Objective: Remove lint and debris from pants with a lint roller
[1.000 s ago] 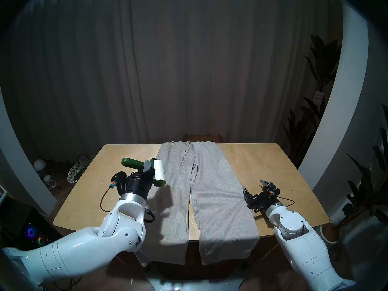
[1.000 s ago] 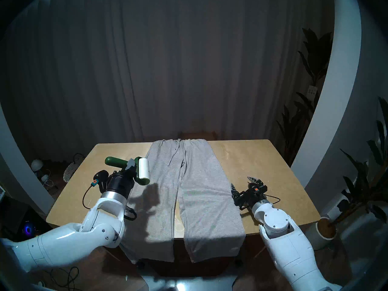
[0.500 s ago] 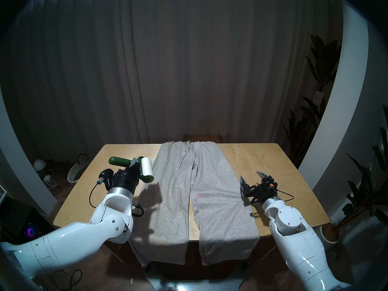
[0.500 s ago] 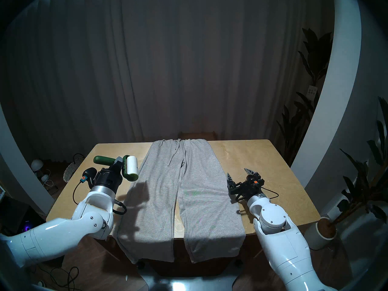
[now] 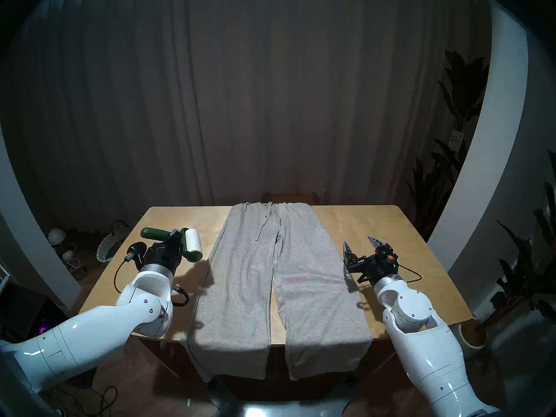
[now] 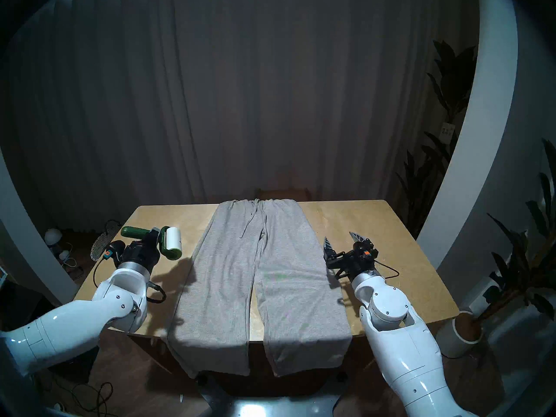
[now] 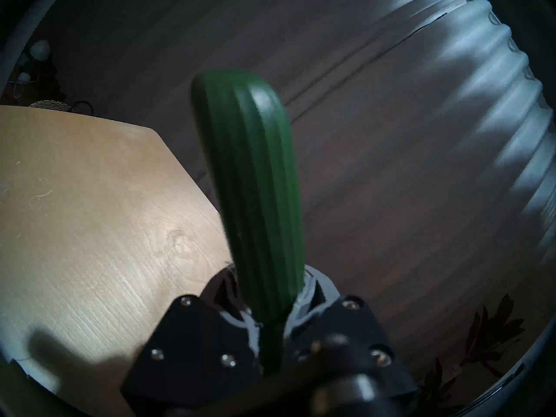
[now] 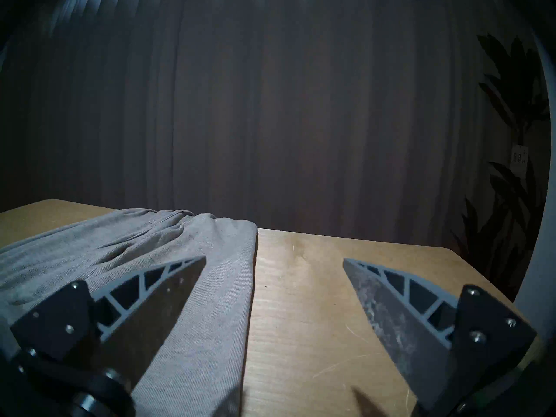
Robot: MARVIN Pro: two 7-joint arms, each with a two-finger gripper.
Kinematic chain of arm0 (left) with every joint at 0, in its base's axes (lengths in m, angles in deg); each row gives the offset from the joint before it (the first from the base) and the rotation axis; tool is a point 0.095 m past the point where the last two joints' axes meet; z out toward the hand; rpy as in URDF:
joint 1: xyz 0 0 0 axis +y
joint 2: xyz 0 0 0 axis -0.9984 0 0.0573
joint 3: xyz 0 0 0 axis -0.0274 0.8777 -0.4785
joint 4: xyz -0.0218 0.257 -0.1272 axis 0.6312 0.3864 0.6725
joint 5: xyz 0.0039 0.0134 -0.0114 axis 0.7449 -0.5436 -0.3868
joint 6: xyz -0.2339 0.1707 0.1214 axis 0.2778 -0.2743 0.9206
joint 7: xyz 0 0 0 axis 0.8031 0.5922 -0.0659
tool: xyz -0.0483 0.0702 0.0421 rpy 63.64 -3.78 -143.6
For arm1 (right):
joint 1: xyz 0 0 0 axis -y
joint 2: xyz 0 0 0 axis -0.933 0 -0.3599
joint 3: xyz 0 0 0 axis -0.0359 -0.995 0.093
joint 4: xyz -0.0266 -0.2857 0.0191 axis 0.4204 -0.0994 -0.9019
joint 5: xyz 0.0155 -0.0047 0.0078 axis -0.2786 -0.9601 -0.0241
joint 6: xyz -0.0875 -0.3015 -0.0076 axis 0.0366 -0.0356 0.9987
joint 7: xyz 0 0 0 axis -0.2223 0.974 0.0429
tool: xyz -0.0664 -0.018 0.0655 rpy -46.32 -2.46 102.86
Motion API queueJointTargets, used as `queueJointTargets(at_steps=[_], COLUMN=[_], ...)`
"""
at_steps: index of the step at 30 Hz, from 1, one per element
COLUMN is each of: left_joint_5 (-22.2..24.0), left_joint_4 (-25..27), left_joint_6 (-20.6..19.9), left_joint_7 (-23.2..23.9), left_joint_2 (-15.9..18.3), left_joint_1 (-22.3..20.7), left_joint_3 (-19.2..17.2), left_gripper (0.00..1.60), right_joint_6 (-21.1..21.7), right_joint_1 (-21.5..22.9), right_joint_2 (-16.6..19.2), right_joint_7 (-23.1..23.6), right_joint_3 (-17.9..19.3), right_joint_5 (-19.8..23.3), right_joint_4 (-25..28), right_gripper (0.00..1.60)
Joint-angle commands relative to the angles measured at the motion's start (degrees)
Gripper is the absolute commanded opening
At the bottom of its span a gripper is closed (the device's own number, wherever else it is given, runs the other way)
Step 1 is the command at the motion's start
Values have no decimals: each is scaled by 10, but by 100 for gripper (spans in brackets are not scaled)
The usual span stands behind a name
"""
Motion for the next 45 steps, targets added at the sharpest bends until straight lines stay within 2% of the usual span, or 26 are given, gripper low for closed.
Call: queueJointTargets(at_steps=[1,10,23,30,45], left_joint_5=[26,68,118,138,188], left_joint_4=[-13,-49,-100,-128,-174], left_joint_6=[-10,-41,-113,-160,-275], left_joint_7=[38,73,131,172,278], left_joint_2=[11,20,45,66,81], left_joint_1=[-13,-16,-23,-28,-28], left_joint_3=[-31,-51,-78,-97,-119], left_gripper=[0,0,0,0,0], right_joint_6=[-4,-4,-4,-3,-2], right_joint_1=[-2,-3,-7,-10,-15], right_joint_2=[-9,-15,-21,-21,-20], right_joint_7=[-2,-10,-26,-36,-55], right_joint_3=[-9,-25,-41,-44,-38], right_joint_5=[0,0,1,3,6], right_joint_4=[19,25,30,30,28], right_gripper=[160,160,160,160,160])
